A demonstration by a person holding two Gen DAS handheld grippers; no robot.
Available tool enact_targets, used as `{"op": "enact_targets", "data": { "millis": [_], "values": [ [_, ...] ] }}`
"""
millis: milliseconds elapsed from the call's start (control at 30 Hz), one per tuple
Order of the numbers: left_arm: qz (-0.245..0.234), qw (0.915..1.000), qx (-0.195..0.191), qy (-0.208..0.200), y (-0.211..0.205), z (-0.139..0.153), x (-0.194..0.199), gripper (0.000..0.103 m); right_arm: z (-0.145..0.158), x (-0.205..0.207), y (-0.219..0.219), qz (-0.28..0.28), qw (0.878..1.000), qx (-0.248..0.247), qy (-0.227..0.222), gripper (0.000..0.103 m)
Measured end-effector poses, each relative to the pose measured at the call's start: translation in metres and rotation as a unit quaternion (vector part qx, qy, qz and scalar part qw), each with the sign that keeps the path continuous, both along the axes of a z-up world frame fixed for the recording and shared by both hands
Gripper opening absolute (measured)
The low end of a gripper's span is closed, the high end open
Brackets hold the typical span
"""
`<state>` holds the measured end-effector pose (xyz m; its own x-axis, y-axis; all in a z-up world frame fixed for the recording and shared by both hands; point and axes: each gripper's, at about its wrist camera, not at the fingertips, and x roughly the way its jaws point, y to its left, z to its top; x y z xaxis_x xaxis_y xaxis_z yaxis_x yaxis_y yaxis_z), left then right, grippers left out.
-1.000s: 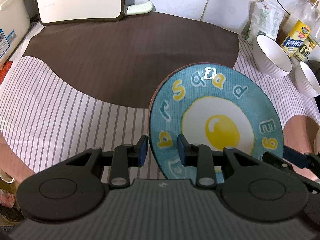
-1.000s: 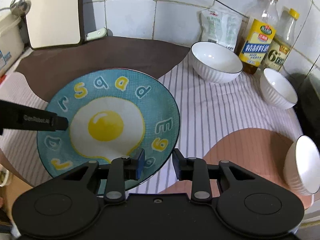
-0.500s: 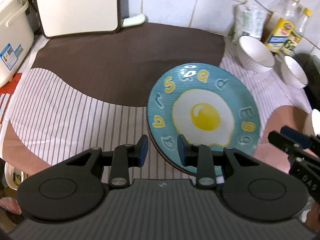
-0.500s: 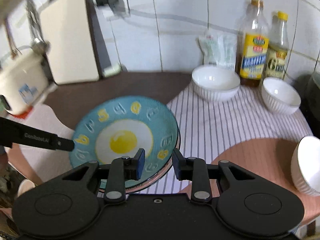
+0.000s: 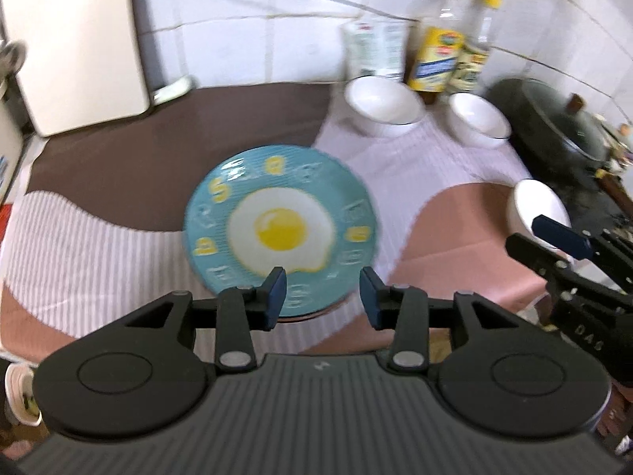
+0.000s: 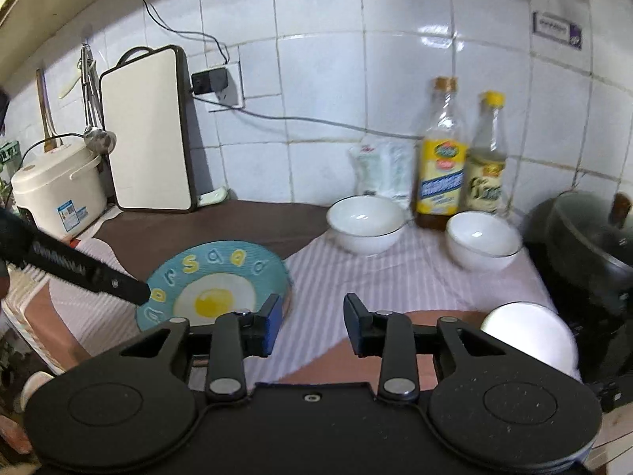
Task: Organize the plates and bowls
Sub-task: 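Open both grippers and move them to the white bowl by the stove, then close the left gripper on the white bowl rim while the right gripper pinches the opposite rim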
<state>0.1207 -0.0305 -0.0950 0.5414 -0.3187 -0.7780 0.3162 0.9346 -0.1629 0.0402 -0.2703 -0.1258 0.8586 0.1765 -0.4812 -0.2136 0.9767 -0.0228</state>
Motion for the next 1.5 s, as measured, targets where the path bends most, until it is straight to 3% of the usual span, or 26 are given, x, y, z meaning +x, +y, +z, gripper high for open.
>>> {"op": "enact_targets", "data": {
  "millis": [200, 433, 533, 1000, 1100, 1500],
  "values": [
    [-0.039, 0.9991, -0.009, -0.015, -0.041, 0.01, -0.007, 0.045, 0.006, -0.021, -0.036, 0.001, 0.999, -0.009, -0.03, 0.048],
    [-0.069, 0.9971, -0.023, -0.022, -0.089, 0.005, -0.004, 0.054, -0.009, -0.03, -0.07, -0.047, 0.998, -0.015, -0.041, 0.055],
    [-0.078, 0.9961, -0.032, -0.025, -0.106, -0.003, 0.001, 0.056, -0.019, -0.029, -0.085, -0.065, 0.997, -0.016, -0.044, 0.064],
    [-0.089, 0.993, -0.069, -0.035, -0.174, -0.047, 0.029, 0.067, -0.069, -0.007, -0.132, -0.114, 0.992, -0.045, -0.023, 0.076],
    [-0.098, 0.9919, -0.075, -0.031, -0.192, -0.054, 0.033, 0.068, -0.083, -0.001, -0.138, -0.123, 0.991, -0.052, -0.017, 0.09],
    [-0.119, 0.9901, -0.074, 0.002, -0.255, -0.096, 0.046, 0.069, -0.128, 0.032, -0.164, -0.144, 0.989, 0.002, -0.02, 0.095]
  ]
}}
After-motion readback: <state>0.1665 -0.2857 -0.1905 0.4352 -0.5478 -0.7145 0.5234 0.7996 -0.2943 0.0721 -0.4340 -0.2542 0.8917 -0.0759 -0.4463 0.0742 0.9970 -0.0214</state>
